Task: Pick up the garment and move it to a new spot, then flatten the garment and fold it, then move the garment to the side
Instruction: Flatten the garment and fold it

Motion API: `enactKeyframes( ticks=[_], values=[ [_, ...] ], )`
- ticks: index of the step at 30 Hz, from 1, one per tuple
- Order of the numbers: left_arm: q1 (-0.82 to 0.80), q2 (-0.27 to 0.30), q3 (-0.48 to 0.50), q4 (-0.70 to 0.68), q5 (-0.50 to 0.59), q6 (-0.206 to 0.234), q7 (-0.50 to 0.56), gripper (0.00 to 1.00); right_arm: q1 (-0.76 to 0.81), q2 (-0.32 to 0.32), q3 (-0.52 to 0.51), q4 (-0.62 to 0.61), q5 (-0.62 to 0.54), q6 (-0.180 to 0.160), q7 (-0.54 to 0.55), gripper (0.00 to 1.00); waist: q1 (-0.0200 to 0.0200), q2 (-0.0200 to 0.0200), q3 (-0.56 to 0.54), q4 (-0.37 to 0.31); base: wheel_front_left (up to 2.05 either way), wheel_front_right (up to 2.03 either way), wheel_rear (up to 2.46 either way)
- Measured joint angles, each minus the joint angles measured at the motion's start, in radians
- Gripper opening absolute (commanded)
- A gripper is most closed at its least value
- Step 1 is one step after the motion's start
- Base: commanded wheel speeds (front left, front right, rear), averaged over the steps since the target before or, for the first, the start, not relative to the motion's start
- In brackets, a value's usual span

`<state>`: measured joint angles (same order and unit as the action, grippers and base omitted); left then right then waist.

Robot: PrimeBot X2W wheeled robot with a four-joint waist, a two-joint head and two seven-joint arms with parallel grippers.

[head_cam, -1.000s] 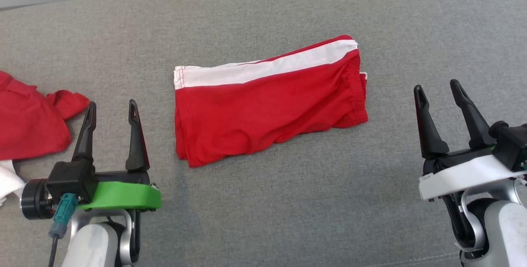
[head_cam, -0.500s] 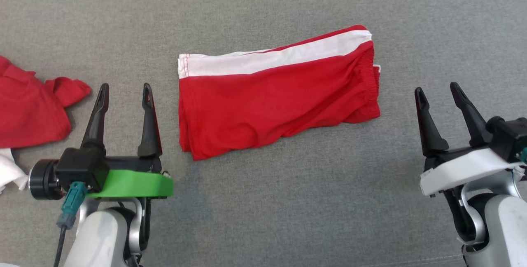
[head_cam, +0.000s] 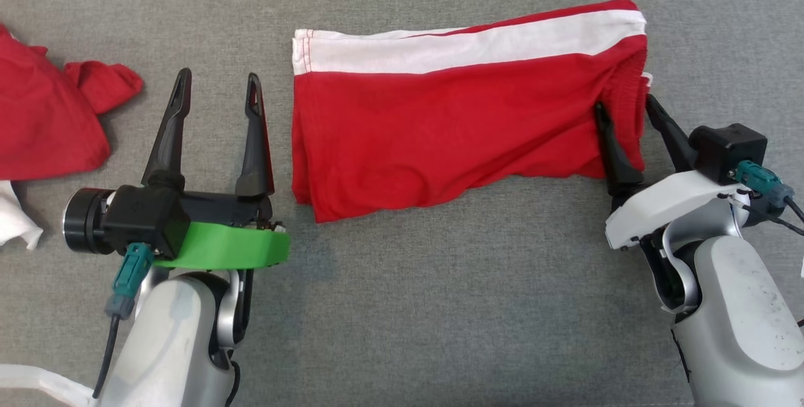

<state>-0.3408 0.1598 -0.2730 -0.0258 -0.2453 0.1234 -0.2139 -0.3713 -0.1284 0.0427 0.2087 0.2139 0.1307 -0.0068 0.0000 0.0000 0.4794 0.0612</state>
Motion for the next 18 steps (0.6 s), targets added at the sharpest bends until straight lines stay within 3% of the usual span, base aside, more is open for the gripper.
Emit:
enactKeyframes(
  ticks=[9, 10, 11, 12, 18],
  values=[
    [-0.010, -0.002, -0.003, 0.007, -0.001, 0.000, -0.013, 1.00, -0.002, 0.009, 0.001, 0.061, 0.035, 0.001, -0.035, 1.00, 0.0000, 0.0000, 0.018, 0.008, 0.00, 0.00, 0.00],
    [-0.013, -0.002, -0.002, 0.007, -0.001, 0.000, -0.014, 1.00, -0.005, 0.007, 0.012, 0.065, 0.045, 0.000, -0.037, 0.91, 0.0000, 0.0000, 0.017, 0.006, 0.00, 0.00, 0.00],
    [-0.015, -0.002, -0.002, 0.007, -0.001, 0.000, -0.016, 1.00, -0.007, 0.004, 0.022, 0.072, 0.063, 0.000, -0.039, 0.29, 0.0000, 0.0000, 0.016, 0.005, 0.00, 0.00, 0.00],
    [-0.015, -0.002, -0.004, 0.007, -0.001, 0.000, -0.016, 1.00, -0.009, -0.002, 0.040, 0.077, 0.078, 0.000, -0.042, 0.00, -0.0001, 0.0000, 0.013, 0.004, 0.00, 0.00, 0.00],
    [-0.006, 0.002, -0.002, 0.008, -0.008, 0.000, -0.025, 1.00, 0.025, -0.050, 0.075, 0.076, 0.146, 0.001, -0.085, 0.00, 0.0000, 0.0000, -0.019, -0.007, 0.00, 0.00, 0.00]
  ],
)
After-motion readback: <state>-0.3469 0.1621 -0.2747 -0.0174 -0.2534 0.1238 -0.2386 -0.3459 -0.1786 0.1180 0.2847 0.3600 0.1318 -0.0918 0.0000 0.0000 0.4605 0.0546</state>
